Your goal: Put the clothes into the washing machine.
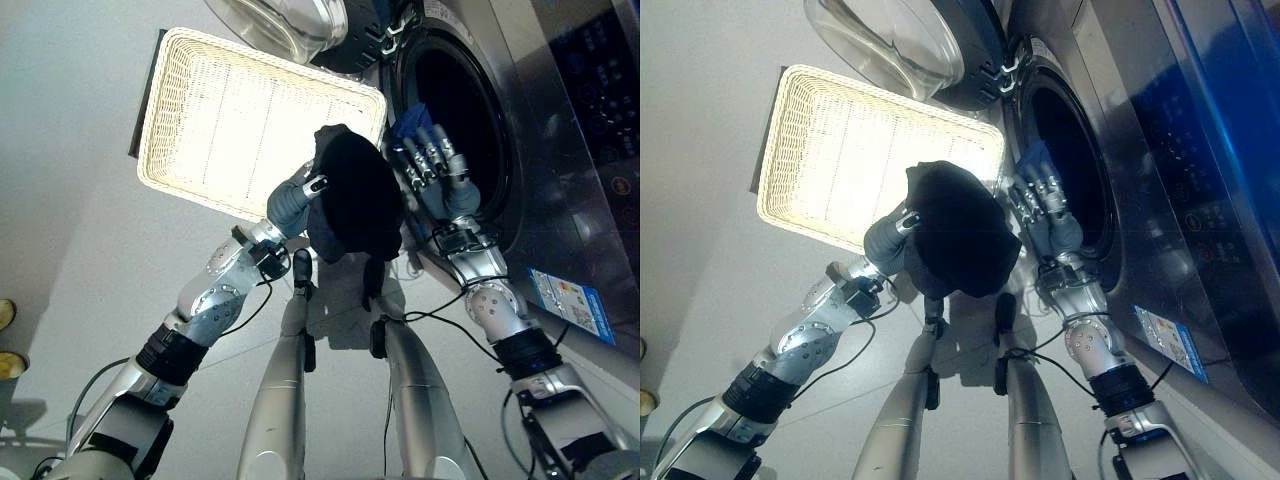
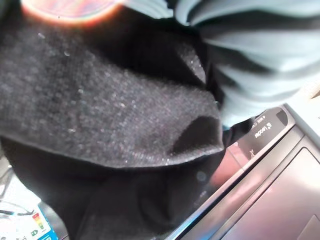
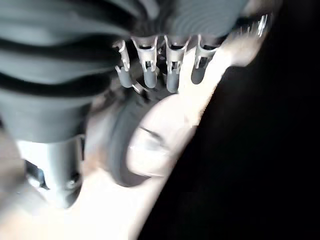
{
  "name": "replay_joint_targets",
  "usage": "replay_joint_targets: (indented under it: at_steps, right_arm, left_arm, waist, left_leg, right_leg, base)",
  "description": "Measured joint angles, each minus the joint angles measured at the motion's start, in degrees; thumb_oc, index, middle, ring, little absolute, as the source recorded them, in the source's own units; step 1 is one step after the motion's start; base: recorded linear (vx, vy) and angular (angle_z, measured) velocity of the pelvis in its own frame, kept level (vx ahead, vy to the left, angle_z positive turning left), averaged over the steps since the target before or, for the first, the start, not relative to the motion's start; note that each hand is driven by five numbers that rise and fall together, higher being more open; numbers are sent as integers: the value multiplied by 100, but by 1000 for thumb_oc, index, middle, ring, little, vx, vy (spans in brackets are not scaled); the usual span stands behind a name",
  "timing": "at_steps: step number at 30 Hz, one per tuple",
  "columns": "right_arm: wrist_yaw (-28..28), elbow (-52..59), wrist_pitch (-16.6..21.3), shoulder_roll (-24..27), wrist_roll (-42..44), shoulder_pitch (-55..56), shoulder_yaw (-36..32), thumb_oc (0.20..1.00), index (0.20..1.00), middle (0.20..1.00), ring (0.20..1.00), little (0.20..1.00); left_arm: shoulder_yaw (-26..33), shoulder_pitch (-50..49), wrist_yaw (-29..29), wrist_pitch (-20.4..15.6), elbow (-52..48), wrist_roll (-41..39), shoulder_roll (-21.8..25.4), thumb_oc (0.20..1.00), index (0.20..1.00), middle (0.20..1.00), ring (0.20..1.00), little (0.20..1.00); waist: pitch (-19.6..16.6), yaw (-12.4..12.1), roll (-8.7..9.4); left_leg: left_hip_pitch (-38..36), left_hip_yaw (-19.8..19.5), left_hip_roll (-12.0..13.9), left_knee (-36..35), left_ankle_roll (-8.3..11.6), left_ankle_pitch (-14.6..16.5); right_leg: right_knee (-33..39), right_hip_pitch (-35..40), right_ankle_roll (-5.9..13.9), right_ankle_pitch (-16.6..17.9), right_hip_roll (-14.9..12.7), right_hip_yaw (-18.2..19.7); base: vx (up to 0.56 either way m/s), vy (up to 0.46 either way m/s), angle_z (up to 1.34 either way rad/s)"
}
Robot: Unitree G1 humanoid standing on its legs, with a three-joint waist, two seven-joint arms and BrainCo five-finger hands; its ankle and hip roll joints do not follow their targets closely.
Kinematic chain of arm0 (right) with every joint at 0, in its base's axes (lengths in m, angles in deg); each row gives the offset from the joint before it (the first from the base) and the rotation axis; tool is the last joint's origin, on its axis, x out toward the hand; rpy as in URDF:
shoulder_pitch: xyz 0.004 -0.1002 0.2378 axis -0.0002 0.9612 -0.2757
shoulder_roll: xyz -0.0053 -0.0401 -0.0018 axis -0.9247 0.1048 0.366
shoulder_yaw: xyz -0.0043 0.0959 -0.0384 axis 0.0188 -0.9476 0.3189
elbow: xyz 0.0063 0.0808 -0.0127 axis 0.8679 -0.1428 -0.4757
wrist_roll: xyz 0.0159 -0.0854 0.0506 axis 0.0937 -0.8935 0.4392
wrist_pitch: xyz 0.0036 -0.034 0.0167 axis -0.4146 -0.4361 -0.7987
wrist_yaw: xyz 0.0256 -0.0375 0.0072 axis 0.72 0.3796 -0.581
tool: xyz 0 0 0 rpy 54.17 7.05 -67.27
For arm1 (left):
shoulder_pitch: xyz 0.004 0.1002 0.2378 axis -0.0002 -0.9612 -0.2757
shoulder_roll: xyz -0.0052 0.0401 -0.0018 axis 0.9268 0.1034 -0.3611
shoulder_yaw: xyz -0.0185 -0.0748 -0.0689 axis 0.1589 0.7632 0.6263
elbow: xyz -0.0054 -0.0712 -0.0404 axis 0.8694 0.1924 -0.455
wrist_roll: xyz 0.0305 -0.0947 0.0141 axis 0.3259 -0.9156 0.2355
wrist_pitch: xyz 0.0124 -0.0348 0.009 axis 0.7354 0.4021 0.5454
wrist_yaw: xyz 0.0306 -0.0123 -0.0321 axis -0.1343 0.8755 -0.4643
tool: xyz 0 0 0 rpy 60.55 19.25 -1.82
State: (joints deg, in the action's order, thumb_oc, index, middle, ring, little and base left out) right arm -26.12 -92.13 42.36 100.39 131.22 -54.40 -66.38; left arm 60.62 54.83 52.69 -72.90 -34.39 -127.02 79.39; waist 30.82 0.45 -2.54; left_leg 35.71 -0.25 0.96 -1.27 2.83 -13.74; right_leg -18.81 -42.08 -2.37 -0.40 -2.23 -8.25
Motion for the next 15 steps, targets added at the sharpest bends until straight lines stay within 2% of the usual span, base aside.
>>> replay_joint_targets:
  at_steps: [3, 8, 12, 15]
  right_arm:
    - [168, -109, -145, 441, -1058, -94, 265, 1000, 1000, 1000, 1000, 1000]
    - [296, -122, -178, 624, -2661, -282, 556, 1000, 1000, 1000, 1000, 1000]
    - [92, 38, -197, 714, -3032, -394, 716, 1000, 1000, 1000, 1000, 1000]
    - [-302, 220, -315, 818, -3073, -494, 734, 1000, 1000, 1000, 1000, 1000]
  left_arm:
    - [0, 10, 0, -1, -2, -1, 52, 200, 200, 200, 200, 200]
    - [-14, 70, 0, -9, -3, -1, 236, 200, 200, 200, 200, 200]
    - [-44, 137, -3, -10, -3, 1, 238, 200, 200, 200, 200, 200]
    - [-132, 165, -32, -12, -9, 8, 331, 200, 200, 200, 200, 200]
  waist:
    - [0, -8, 0]
    - [0, 6, 0]
    - [0, 1, 0]
    - [0, 5, -1]
  left_leg:
    - [1, -9, 0, 7, -1, -1]
    - [7, -22, -26, 11, -16, -12]
    - [26, -68, -46, 13, -21, -16]
    - [99, -123, -79, 19, -20, -15]
  right_leg:
    - [-14, 2, 24, -15, 0, -6]
    - [-49, -6, 30, -19, -29, -11]
    - [-83, -19, 61, -48, -44, -25]
    - [-102, -73, 76, -55, -73, -56]
  base:
    - [0, 0, 0]
    - [5, -6, 1]
    - [8, -19, 6]
    - [5, -12, 7]
